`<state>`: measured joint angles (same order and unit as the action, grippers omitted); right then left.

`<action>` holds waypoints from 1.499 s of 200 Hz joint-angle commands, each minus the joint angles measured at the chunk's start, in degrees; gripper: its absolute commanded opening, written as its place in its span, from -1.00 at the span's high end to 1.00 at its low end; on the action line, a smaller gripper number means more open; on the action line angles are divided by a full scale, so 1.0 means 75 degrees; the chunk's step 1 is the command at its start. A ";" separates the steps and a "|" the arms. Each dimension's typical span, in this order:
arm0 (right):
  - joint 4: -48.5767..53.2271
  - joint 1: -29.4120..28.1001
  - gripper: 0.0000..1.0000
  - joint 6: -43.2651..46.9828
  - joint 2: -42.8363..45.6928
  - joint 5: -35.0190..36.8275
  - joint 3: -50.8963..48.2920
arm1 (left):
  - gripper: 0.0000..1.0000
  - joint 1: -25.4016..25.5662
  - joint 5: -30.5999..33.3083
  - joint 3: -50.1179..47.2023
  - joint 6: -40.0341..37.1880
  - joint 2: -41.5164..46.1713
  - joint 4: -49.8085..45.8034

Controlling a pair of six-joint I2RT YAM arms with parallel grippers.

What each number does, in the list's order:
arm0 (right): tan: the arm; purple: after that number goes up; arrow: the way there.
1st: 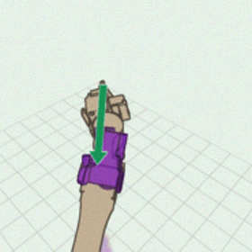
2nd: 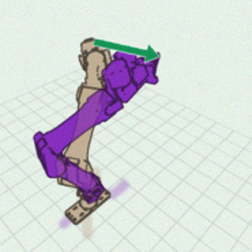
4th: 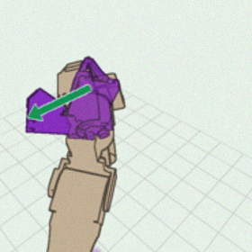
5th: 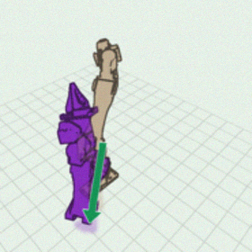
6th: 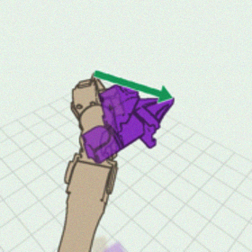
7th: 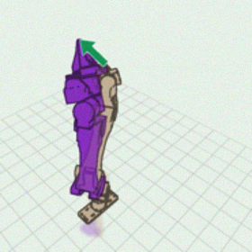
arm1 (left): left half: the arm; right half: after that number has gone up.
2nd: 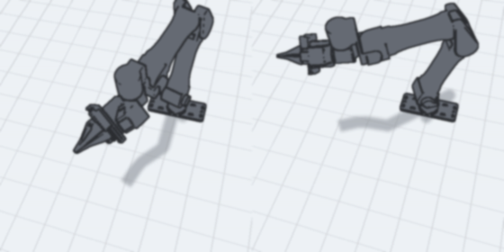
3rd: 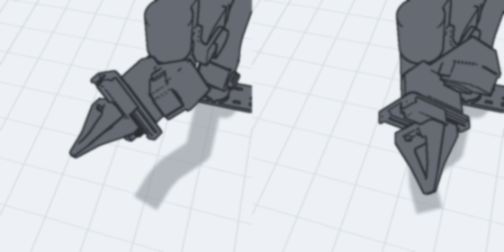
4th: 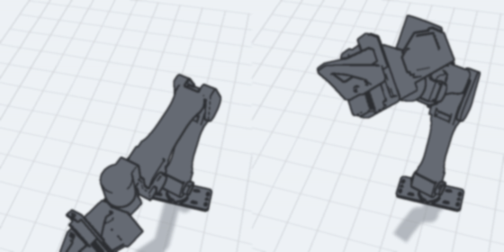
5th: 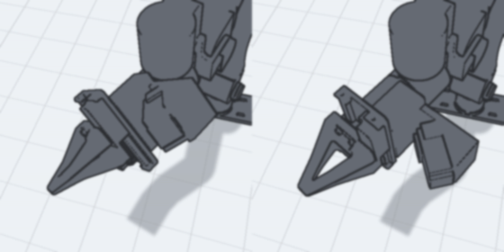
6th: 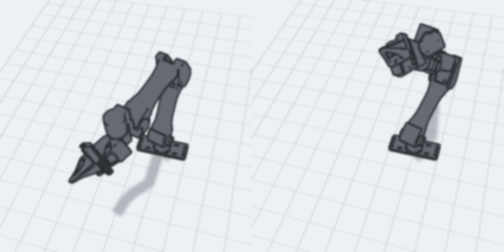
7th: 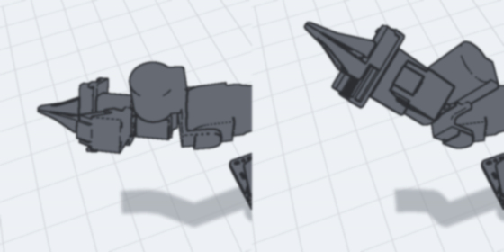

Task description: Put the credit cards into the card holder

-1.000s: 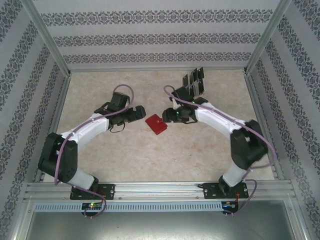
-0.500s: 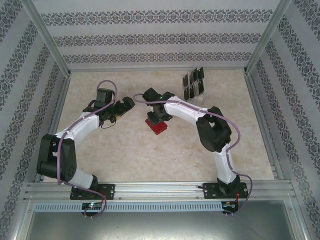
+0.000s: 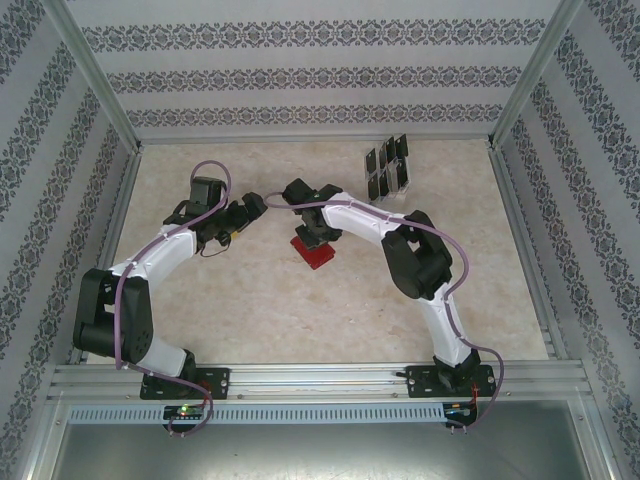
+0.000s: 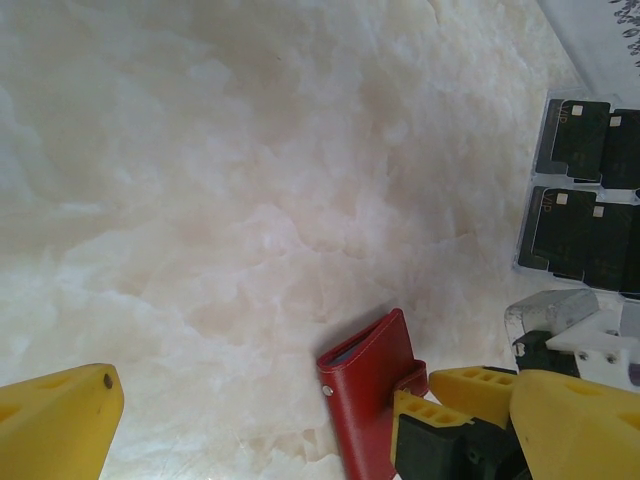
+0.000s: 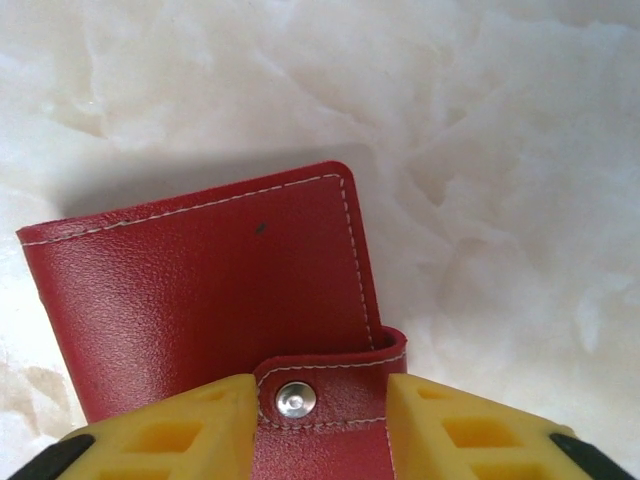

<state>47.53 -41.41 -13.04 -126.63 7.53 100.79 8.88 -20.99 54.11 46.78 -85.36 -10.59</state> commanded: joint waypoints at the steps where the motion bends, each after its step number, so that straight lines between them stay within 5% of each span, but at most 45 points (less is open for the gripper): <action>1: 0.0097 -0.0083 0.24 0.0150 -0.0226 0.0183 0.0168 | -1.00 -0.0083 -0.0106 -0.0074 0.0067 0.0070 0.0281; 101: 0.0011 -0.0175 0.00 0.0238 -0.0125 0.0341 -0.0156 | -1.00 -0.0083 -0.0111 -0.0004 0.0155 -0.0064 0.0355; 148: -0.0041 -0.0186 0.29 0.0273 -0.0073 0.0496 -0.0346 | -1.00 -0.0083 -0.0129 -0.0007 0.0156 -0.0055 0.0337; 208: -0.0162 -0.0176 1.00 0.0285 0.0179 0.0310 -0.0585 | -1.00 -0.0083 -0.0181 0.0017 0.0172 -0.0114 0.0372; 300: -0.0558 0.0232 1.00 -0.0448 0.1320 -0.1049 -0.0932 | -1.00 0.0428 -0.0689 -0.0155 0.0619 -0.0365 0.1031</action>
<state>44.36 -40.91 -13.23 -121.56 4.21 95.33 10.13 -24.14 54.11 49.01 -86.80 -7.20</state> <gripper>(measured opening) 0.057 0.999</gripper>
